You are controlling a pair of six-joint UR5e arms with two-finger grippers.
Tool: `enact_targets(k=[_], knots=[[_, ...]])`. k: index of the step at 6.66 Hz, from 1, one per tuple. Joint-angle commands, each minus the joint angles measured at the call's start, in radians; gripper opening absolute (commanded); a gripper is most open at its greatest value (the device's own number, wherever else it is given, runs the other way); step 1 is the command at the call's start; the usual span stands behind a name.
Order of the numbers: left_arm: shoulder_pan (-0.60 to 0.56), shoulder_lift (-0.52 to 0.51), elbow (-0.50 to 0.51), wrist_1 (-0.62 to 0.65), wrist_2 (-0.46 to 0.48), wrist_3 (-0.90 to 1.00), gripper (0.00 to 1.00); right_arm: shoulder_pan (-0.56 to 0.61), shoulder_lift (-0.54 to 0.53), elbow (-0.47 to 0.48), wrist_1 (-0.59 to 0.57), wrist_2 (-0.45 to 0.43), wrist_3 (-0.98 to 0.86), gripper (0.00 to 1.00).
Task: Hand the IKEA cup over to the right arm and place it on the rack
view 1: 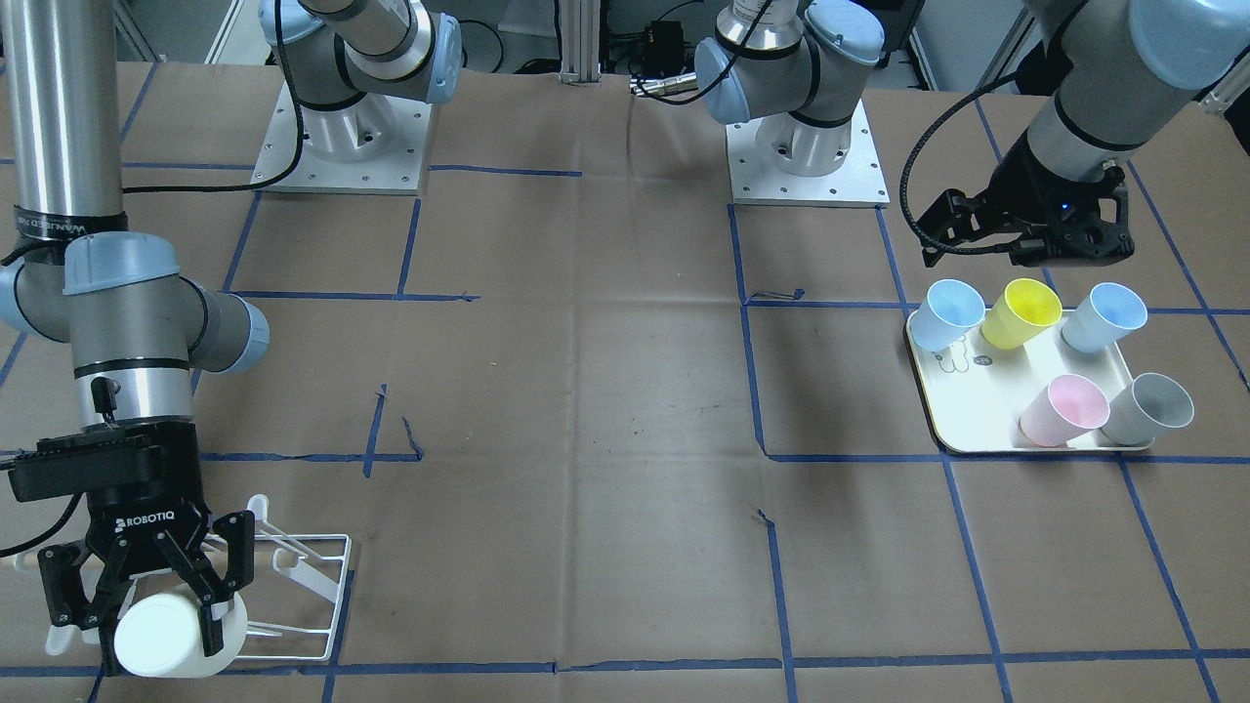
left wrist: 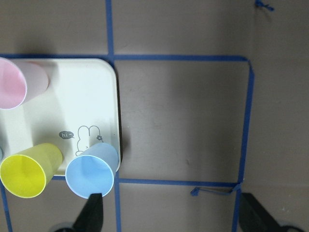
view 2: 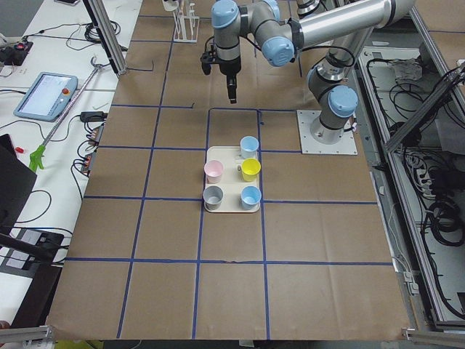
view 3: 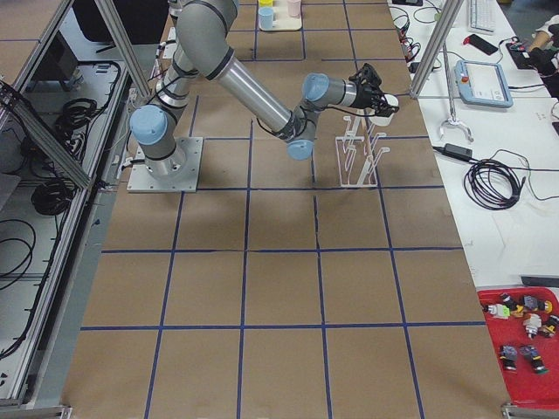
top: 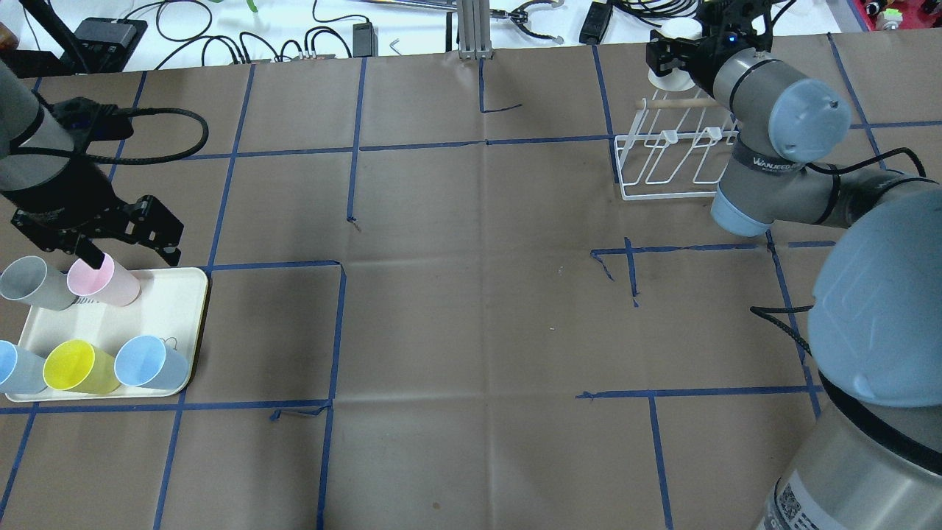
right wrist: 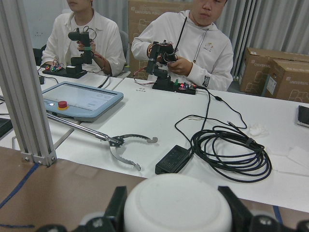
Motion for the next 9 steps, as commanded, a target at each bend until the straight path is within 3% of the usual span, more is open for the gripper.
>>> enact_targets(k=[1,2,3,4,7,9], knots=[[0.152,0.05,-0.094,0.052,-0.008,0.148,0.97,0.009,0.019,0.0,-0.014,0.0,0.001,0.12],[0.166,0.05,-0.117,0.056,-0.012,0.152,0.96,0.014,0.027,0.0,-0.015,0.0,0.001,0.13],[0.165,0.033,-0.16,0.097,-0.013,0.152,0.95,0.014,0.027,-0.001,-0.015,-0.002,0.003,0.73],[0.166,0.024,-0.241,0.187,-0.039,0.153,0.95,0.014,0.028,0.002,-0.009,-0.002,0.012,0.99],[0.168,-0.019,-0.41,0.448,-0.041,0.182,0.98,0.014,0.022,-0.006,-0.006,0.0,0.016,1.0],[0.171,-0.068,-0.413,0.499,-0.038,0.19,0.98,0.014,-0.01,-0.027,0.003,0.0,0.027,1.0]])
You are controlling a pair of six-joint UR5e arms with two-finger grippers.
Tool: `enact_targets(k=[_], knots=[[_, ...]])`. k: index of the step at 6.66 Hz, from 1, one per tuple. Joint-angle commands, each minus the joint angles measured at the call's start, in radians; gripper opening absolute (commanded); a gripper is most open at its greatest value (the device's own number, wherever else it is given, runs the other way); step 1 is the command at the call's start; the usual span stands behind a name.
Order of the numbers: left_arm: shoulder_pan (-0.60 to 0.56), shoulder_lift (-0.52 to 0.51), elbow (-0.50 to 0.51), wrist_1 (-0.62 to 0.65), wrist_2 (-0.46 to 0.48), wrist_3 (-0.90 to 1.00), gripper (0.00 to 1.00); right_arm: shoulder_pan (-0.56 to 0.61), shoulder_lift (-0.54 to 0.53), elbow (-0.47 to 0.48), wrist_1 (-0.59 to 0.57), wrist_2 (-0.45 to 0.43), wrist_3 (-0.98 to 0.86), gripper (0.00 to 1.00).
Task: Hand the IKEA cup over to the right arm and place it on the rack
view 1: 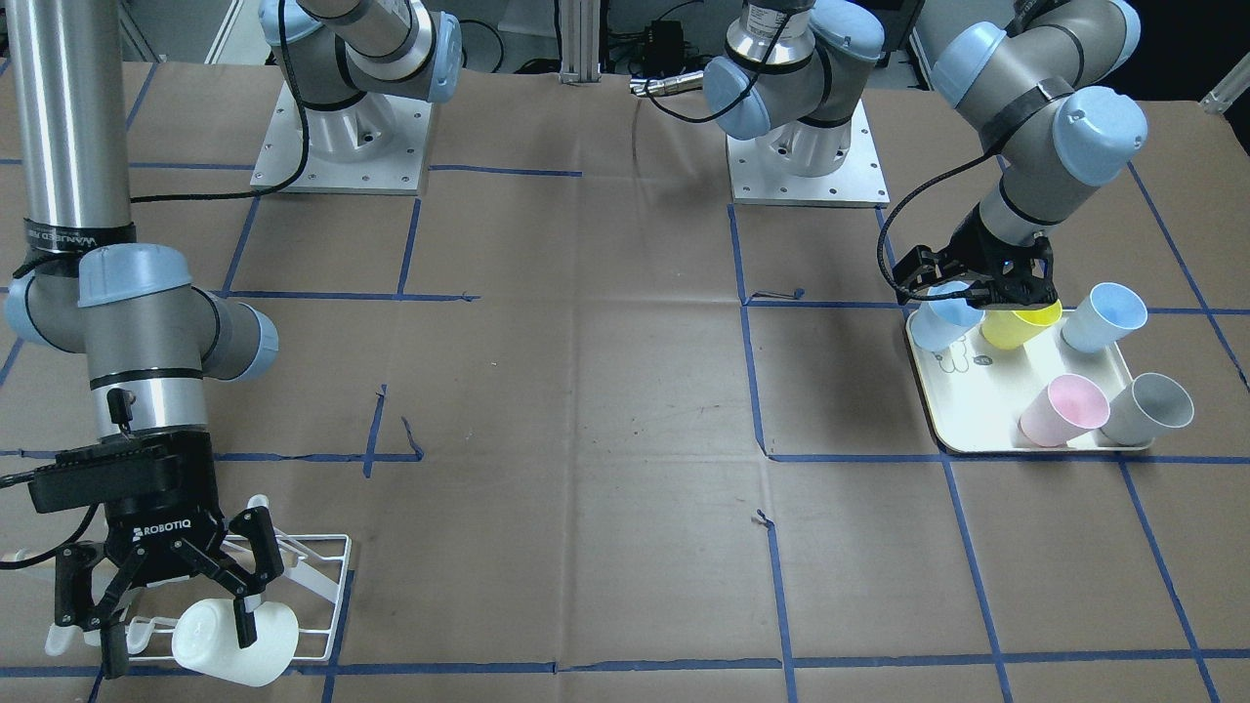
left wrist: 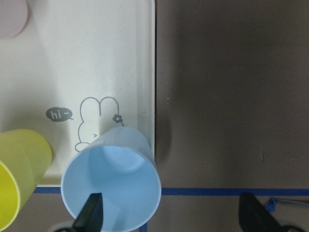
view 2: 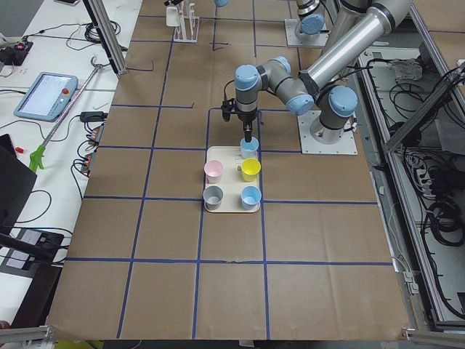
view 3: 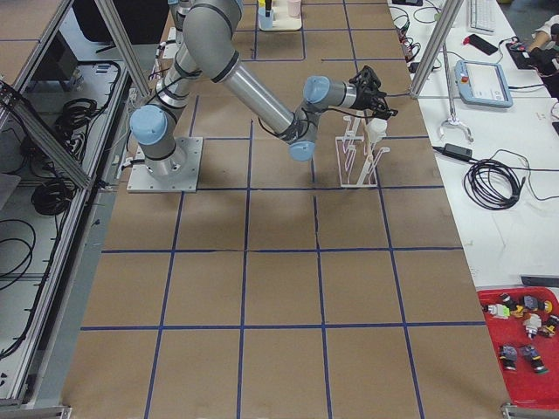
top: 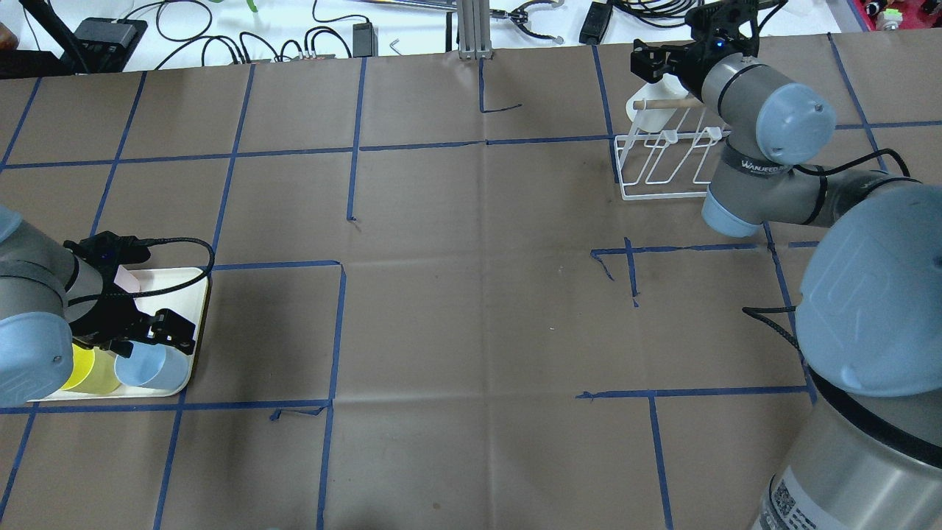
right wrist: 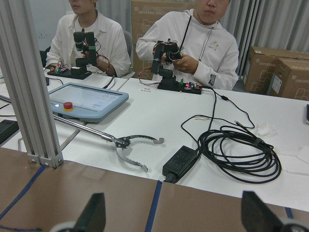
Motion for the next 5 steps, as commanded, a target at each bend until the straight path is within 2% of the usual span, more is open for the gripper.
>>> enact_targets(k=[1,3,4,5], knots=[[0.002,-0.063,-0.007,0.085,0.026,0.004,0.98,0.0,-0.052,-0.012,0.102,0.002,0.086,1.0],[0.002,-0.061,-0.005,0.088,0.039,0.005,0.97,0.0,-0.181,-0.002,0.238,0.015,0.238,1.0],[0.002,-0.058,-0.005,0.087,0.037,0.005,0.83,0.02,-0.241,0.002,0.295,0.018,0.347,1.0],[0.002,-0.058,-0.005,0.078,0.039,0.002,0.44,0.069,-0.275,0.01,0.294,0.021,0.507,1.0]])
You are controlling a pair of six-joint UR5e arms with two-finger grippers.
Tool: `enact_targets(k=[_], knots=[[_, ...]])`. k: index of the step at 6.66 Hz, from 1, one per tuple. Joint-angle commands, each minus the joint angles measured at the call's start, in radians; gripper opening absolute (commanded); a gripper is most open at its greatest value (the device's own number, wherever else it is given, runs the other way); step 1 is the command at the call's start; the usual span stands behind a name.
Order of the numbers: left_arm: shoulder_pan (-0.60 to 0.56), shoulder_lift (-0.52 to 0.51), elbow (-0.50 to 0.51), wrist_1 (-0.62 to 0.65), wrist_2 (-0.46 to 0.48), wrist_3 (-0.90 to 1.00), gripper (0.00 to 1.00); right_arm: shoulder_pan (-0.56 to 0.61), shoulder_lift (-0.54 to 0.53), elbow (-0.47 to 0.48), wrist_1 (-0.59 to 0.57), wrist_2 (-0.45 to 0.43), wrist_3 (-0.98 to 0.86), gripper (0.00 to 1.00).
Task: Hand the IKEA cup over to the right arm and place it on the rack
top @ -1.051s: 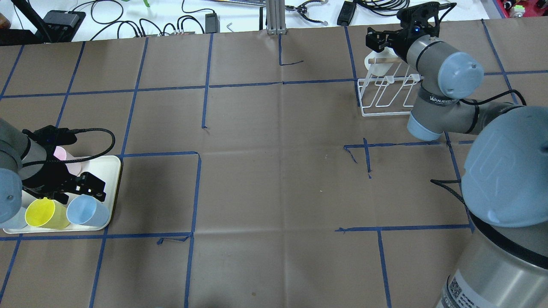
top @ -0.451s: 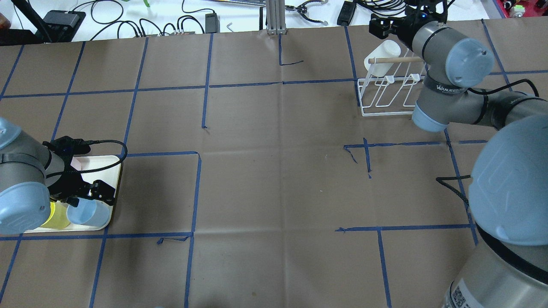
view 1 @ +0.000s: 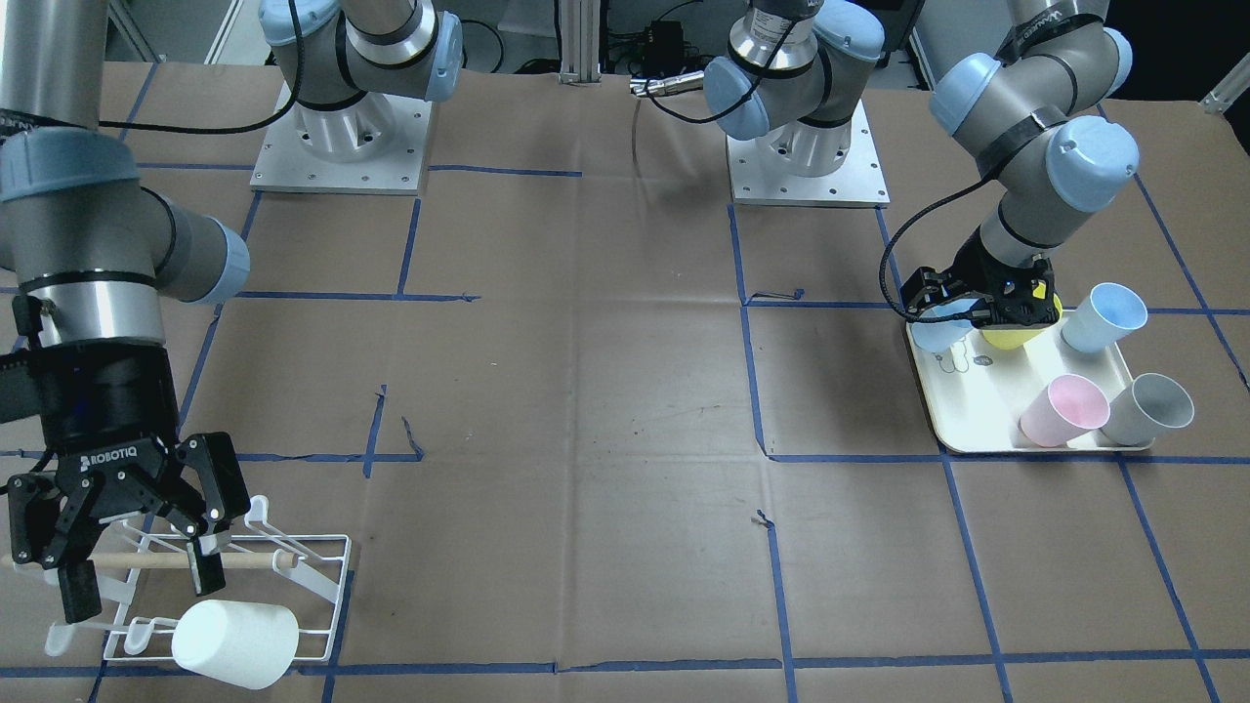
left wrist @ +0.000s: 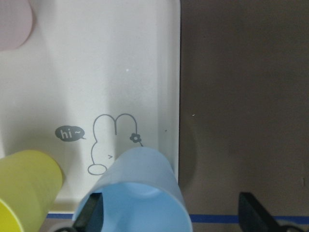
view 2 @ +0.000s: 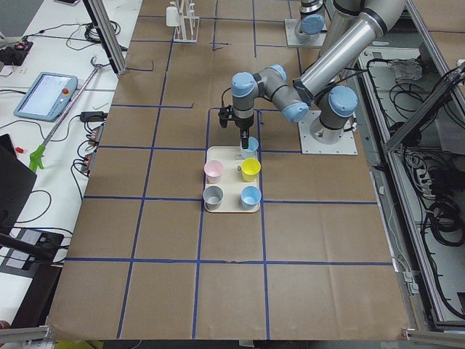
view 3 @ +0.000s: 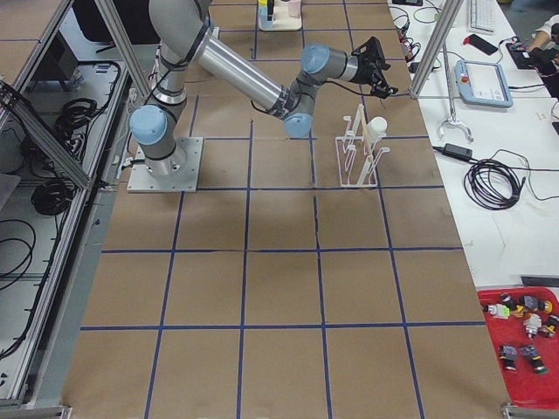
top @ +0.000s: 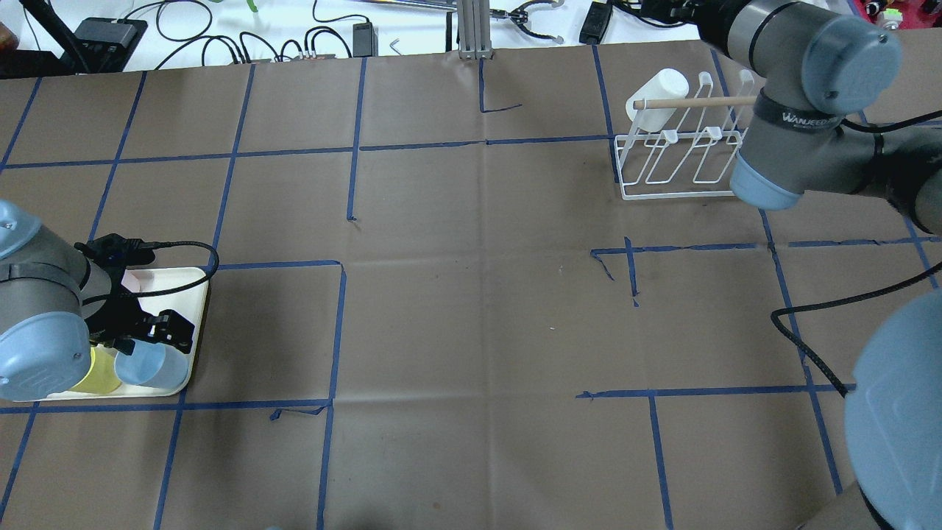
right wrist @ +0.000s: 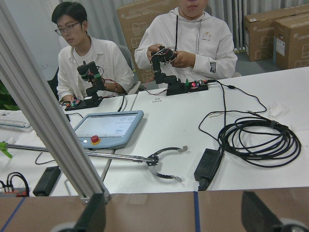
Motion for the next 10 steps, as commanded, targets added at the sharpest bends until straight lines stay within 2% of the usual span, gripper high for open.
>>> enact_targets(k=[1,2,4,6,7,8,9,10], knots=[[0.003,0.001,-0.001,-0.039,0.0,-0.008,0.18,0.106,-0.071,0.026,0.013,0.007,0.403,1.0],[0.005,0.003,0.0,-0.078,0.0,-0.013,0.0,0.156,-0.081,0.061,-0.004,0.007,0.643,1.0],[0.006,0.008,0.006,-0.093,-0.006,-0.011,0.0,0.226,-0.084,0.162,-0.174,0.007,1.12,1.0],[0.005,0.056,0.025,-0.15,0.0,-0.013,0.0,0.247,-0.084,0.256,-0.239,0.004,1.455,1.0],[0.003,0.122,0.073,-0.272,0.001,-0.014,0.0,0.237,-0.084,0.265,-0.259,-0.014,1.459,1.0],[0.002,0.17,0.165,-0.441,0.001,-0.024,0.0,0.236,-0.084,0.264,-0.261,-0.014,1.461,1.0],[0.0,0.176,0.275,-0.577,0.001,-0.036,0.0,0.236,-0.082,0.264,-0.261,-0.014,1.46,1.0],[-0.002,0.164,0.367,-0.655,0.001,-0.036,0.0,0.234,-0.076,0.264,-0.261,-0.014,1.461,1.0]])
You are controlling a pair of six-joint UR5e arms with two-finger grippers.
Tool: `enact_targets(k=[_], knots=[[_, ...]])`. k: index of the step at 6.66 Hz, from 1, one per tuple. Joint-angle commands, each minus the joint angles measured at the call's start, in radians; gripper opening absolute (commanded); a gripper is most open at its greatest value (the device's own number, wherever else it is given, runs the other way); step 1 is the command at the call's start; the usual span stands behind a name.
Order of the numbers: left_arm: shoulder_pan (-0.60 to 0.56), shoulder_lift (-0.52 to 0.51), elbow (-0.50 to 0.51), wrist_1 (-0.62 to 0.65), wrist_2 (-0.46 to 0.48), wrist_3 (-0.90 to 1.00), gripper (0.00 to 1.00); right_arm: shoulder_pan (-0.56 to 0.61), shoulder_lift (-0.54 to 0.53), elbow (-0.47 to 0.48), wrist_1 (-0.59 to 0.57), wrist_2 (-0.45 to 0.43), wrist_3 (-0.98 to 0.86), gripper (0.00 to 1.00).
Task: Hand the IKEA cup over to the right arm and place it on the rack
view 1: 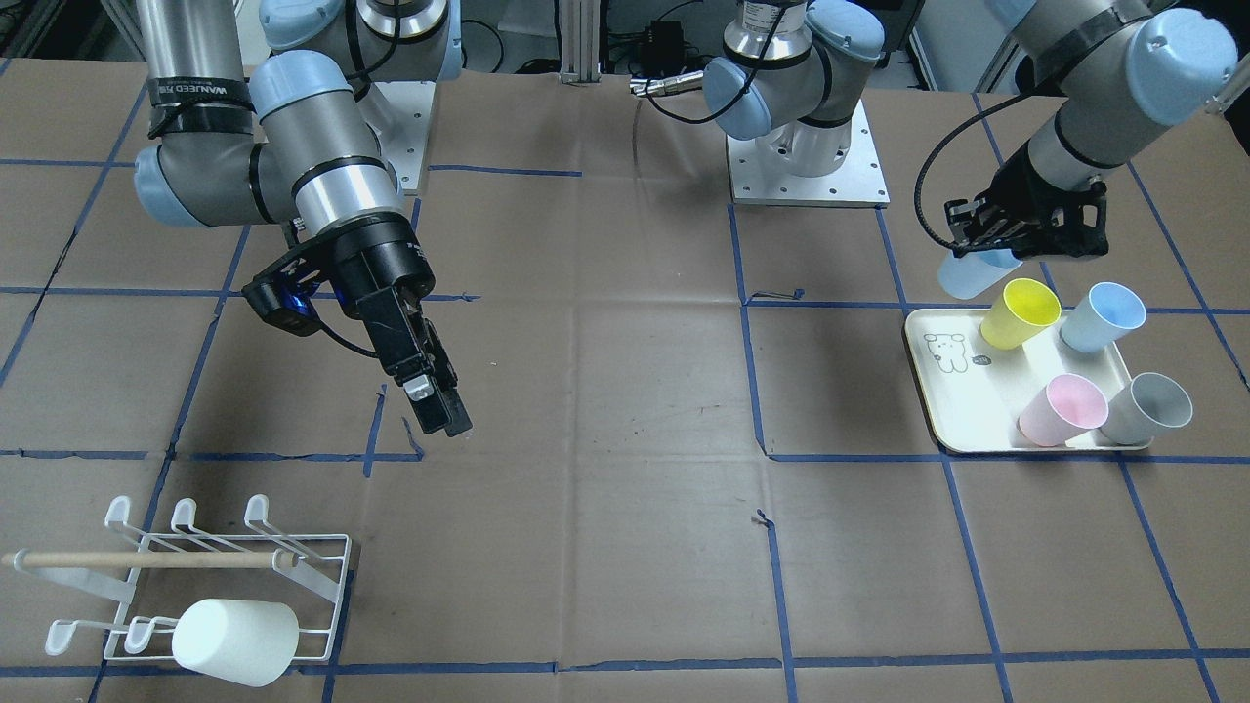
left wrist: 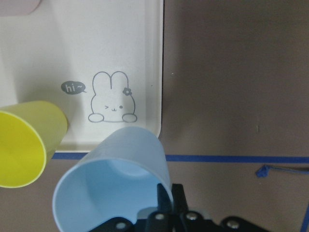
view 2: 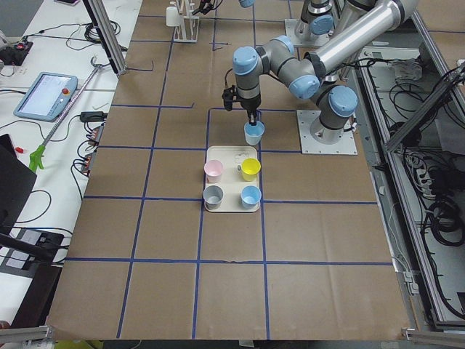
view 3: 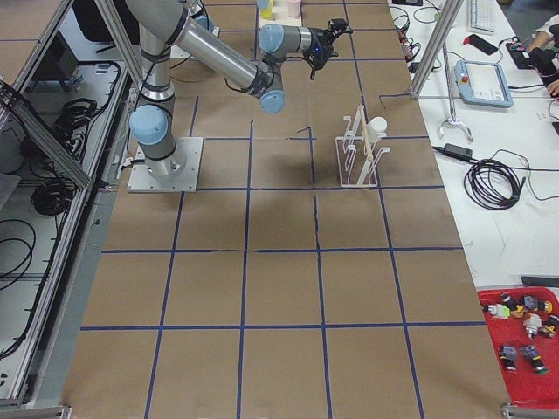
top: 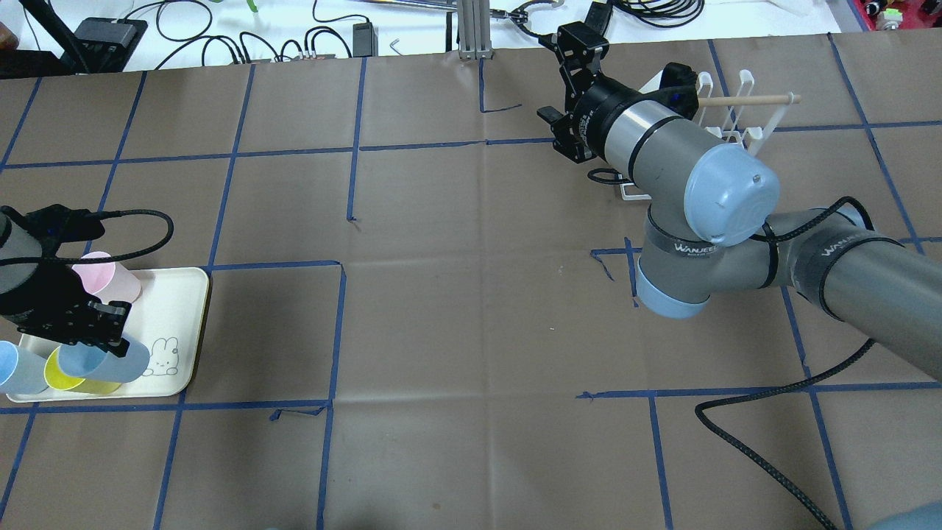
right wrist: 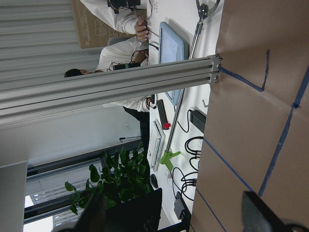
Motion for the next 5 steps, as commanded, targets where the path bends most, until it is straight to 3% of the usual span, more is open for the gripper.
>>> enact_targets(k=[1,2,5], knots=[[-0.002,-0.013,0.157,-0.14,-0.004,-0.004,0.0,-0.003,0.006,0.002,-0.001,-0.001,0.001,1.0],[-0.003,-0.022,0.164,-0.125,-0.024,0.012,0.0,-0.004,0.008,0.002,-0.001,-0.001,0.001,1.0],[-0.006,-0.025,0.146,0.084,-0.482,0.046,0.0,-0.024,-0.017,-0.001,-0.001,-0.001,0.003,1.0]])
